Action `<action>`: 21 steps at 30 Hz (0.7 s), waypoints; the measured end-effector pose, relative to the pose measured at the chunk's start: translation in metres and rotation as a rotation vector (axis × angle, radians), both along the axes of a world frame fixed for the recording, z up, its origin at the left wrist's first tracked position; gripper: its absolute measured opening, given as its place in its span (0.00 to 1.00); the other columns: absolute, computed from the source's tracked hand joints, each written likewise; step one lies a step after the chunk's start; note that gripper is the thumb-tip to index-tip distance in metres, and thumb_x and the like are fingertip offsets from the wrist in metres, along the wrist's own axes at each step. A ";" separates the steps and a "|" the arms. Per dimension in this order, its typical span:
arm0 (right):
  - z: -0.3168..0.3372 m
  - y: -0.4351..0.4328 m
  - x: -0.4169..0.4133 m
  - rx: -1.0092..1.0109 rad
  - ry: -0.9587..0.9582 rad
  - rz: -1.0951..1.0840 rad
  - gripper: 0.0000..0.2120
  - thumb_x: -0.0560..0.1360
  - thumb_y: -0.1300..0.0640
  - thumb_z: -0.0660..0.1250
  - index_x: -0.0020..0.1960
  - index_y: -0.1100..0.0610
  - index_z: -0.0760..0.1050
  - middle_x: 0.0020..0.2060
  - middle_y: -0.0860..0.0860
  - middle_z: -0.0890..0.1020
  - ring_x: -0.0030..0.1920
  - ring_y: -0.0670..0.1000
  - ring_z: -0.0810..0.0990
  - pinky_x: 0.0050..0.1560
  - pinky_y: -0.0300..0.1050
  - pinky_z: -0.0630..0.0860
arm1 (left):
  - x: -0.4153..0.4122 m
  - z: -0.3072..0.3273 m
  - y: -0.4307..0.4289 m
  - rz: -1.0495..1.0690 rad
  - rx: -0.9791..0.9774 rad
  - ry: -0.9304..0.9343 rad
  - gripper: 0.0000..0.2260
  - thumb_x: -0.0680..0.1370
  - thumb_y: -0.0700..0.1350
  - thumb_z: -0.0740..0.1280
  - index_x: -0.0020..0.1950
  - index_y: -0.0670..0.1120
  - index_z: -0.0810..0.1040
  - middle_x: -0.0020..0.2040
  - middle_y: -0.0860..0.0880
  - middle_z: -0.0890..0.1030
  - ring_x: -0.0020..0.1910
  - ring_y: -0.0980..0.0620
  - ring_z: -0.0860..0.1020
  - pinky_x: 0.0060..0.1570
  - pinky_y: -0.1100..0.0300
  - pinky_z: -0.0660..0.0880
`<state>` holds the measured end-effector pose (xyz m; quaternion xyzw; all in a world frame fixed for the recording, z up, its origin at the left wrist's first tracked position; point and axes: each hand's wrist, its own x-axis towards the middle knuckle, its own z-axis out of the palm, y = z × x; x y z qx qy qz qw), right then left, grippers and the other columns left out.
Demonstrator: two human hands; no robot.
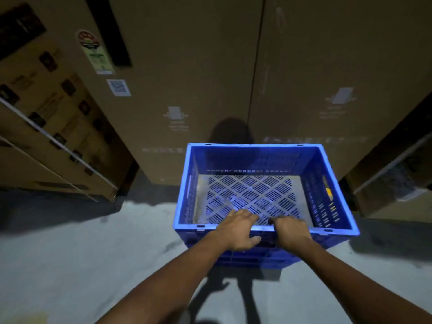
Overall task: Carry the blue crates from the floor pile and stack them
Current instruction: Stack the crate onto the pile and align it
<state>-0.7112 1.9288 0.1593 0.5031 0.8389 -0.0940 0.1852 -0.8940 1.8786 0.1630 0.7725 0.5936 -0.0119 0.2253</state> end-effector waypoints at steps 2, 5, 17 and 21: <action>0.006 -0.004 -0.017 -0.059 0.020 -0.004 0.34 0.66 0.38 0.71 0.68 0.47 0.66 0.60 0.51 0.76 0.61 0.56 0.75 0.58 0.52 0.73 | -0.022 0.003 -0.004 0.051 0.083 -0.065 0.27 0.75 0.58 0.57 0.70 0.45 0.68 0.67 0.43 0.71 0.71 0.43 0.64 0.72 0.44 0.57; 0.014 -0.018 -0.068 -0.111 0.094 0.056 0.36 0.65 0.36 0.73 0.67 0.49 0.67 0.60 0.52 0.75 0.61 0.57 0.74 0.56 0.53 0.73 | -0.070 0.007 -0.005 0.192 0.225 -0.033 0.27 0.76 0.60 0.50 0.68 0.47 0.71 0.69 0.44 0.70 0.74 0.42 0.61 0.73 0.46 0.56; 0.006 -0.048 -0.223 -0.124 0.045 0.234 0.14 0.72 0.50 0.68 0.52 0.59 0.80 0.47 0.57 0.83 0.49 0.60 0.81 0.46 0.51 0.75 | -0.162 -0.048 -0.002 0.506 0.256 -0.235 0.25 0.79 0.59 0.49 0.69 0.48 0.72 0.80 0.53 0.42 0.79 0.45 0.45 0.73 0.44 0.57; 0.008 -0.054 -0.225 -0.120 0.036 0.181 0.13 0.71 0.53 0.67 0.52 0.58 0.80 0.48 0.57 0.83 0.50 0.60 0.81 0.48 0.51 0.74 | -0.158 -0.047 -0.008 0.543 0.302 -0.317 0.19 0.82 0.52 0.53 0.67 0.46 0.74 0.80 0.52 0.45 0.79 0.45 0.50 0.71 0.45 0.63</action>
